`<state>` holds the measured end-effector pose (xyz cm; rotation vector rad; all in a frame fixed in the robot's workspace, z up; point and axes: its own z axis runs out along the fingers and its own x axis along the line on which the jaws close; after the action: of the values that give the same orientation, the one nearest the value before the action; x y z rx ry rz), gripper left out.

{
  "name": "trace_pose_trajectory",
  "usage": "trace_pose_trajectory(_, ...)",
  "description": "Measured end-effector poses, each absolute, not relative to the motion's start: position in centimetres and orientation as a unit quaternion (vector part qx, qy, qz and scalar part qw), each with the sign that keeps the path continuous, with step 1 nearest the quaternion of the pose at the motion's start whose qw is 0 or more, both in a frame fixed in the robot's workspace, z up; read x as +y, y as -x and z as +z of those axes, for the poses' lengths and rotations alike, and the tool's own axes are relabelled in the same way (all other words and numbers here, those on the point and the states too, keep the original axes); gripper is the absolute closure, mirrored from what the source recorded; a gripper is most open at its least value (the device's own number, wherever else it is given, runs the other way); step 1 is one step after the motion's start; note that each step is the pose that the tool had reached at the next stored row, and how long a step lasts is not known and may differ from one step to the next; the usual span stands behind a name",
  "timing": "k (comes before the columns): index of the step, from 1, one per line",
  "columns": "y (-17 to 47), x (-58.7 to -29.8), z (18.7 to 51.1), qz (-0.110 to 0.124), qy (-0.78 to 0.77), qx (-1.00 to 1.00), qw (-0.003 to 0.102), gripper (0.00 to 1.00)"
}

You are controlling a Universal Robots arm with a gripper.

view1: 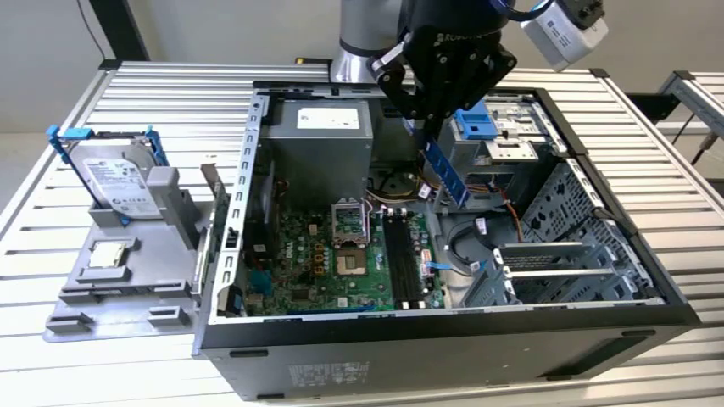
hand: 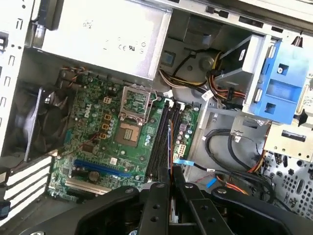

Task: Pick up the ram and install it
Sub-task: 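Insert the ram into the slot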

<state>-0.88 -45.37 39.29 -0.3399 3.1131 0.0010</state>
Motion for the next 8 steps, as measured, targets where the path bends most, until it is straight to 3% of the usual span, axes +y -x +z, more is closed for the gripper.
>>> trace_pose_trajectory(8, 0.88, -45.4, 39.29, 0.0, 0.065, 0.998, 0.005, 1.0)
